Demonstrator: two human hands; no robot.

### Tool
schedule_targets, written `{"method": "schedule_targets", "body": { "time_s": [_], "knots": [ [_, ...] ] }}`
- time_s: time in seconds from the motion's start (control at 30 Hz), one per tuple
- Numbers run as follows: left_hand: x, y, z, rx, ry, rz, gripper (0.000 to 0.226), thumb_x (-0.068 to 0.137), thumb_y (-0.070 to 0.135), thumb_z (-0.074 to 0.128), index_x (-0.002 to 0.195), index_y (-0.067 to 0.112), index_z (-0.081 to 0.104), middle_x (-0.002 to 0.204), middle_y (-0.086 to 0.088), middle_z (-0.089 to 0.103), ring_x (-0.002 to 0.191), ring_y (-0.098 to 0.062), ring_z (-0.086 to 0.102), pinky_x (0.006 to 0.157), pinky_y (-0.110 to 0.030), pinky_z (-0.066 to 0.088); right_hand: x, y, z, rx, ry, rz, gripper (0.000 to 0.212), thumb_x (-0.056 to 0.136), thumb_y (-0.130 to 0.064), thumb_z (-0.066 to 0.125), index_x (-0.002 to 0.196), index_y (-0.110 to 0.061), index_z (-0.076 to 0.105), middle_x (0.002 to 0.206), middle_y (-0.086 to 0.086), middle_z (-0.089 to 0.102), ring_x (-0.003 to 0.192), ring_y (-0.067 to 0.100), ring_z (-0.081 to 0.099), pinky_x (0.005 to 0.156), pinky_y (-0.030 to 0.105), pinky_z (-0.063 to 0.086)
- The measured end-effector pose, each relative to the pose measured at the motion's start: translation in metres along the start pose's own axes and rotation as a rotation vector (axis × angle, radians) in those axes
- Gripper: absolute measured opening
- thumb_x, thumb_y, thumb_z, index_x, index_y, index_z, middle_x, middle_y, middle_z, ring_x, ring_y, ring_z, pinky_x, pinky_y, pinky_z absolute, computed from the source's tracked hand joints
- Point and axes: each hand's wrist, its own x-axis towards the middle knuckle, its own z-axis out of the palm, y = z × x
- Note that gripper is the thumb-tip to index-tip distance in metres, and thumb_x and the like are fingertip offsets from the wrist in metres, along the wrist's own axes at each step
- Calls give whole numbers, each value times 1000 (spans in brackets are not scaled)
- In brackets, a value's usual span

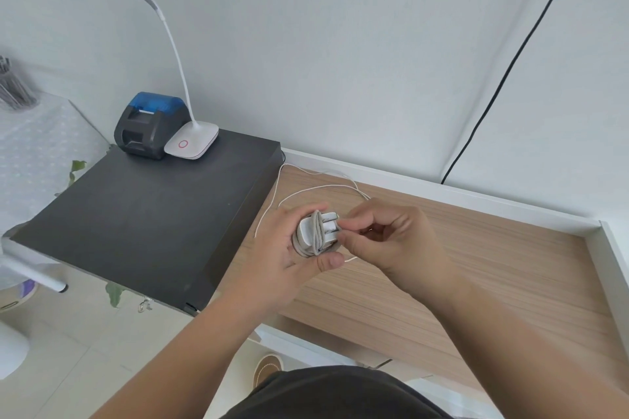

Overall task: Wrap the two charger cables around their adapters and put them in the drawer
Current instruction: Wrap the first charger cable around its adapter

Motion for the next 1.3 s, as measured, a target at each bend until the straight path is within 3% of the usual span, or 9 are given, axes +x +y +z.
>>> {"method": "schedule_targets", "body": {
  "time_s": [0.13, 0.3, 0.43, 0.53, 0.73, 0.97, 1.13, 1.2, 1.3],
  "knots": [
    [-2, -1, 2, -40, -121, 18, 72, 79, 63, 62, 132, 22, 36, 112, 19, 50, 98, -4, 56, 81, -25, 51, -1, 2, 2, 79, 26, 23, 10, 73, -2, 76, 76, -11, 76, 83, 13, 68, 74, 23, 60, 69, 37, 47],
    [-1, 7, -4, -75, -204, 22, 77, 76, 76, 48, 132, 26, 33, 111, 20, 49, 97, 1, 53, 85, -20, 47, -5, -1, 2, 125, 30, 27, 13, 73, -2, 76, 78, -14, 77, 84, 11, 68, 77, 26, 58, 71, 39, 45],
    [-2, 12, -3, -86, -160, 66, 60, 89, 71, 27, 127, 27, 41, 110, 17, 49, 97, 0, 53, 86, -13, 42, -9, -6, 5, 116, 25, -8, 18, 78, 5, 72, 84, -11, 77, 85, 10, 68, 75, 17, 60, 69, 26, 46],
    [-1, 12, -1, -120, -162, 51, 53, 92, 68, 30, 125, 29, 44, 110, 11, 51, 96, -4, 54, 86, -17, 44, -12, -8, 6, 89, 41, -30, 15, 80, 5, 71, 87, -7, 76, 87, 12, 67, 75, 14, 61, 68, 20, 46],
    [2, 14, 1, -118, -198, 68, 52, 91, 66, 35, 124, 27, 43, 104, 19, 51, 92, -1, 53, 83, -16, 44, -16, -8, 7, -11, 95, -79, 13, 81, -5, 70, 88, -15, 76, 88, 9, 64, 77, 27, 60, 68, 27, 48],
    [6, 12, 4, -164, -147, 28, 57, 82, 76, 43, 120, 33, 47, 110, 8, 51, 98, -9, 53, 86, -23, 45, -16, -12, 16, -74, 193, -56, 16, 83, -4, 71, 83, -20, 75, 82, -9, 66, 76, 14, 63, 70, 26, 51],
    [3, 14, 7, -385, -115, -21, 55, 81, 73, 51, 119, 33, 51, 120, -11, 53, 107, -27, 55, 103, -59, 39, -18, -20, 10, -28, 102, -11, 14, 80, -11, 76, 89, -21, 73, 84, 1, 71, 76, 25, 65, 68, 30, 53],
    [3, 15, 8, -405, -121, -27, 57, 78, 76, 50, 120, 37, 49, 119, -12, 53, 105, -28, 55, 96, -58, 44, -16, -23, 8, -87, 74, -16, 15, 80, -10, 76, 89, -22, 73, 74, -6, 67, 66, 14, 59, 63, 22, 46],
    [5, 13, 8, -387, -136, -11, 53, 75, 81, 47, 116, 48, 47, 114, -3, 54, 97, -20, 56, 79, -41, 46, -12, -26, 6, -90, 58, 8, 15, 82, -8, 73, 87, -22, 73, 66, -8, 62, 61, 9, 53, 59, 20, 43]
  ]
}}
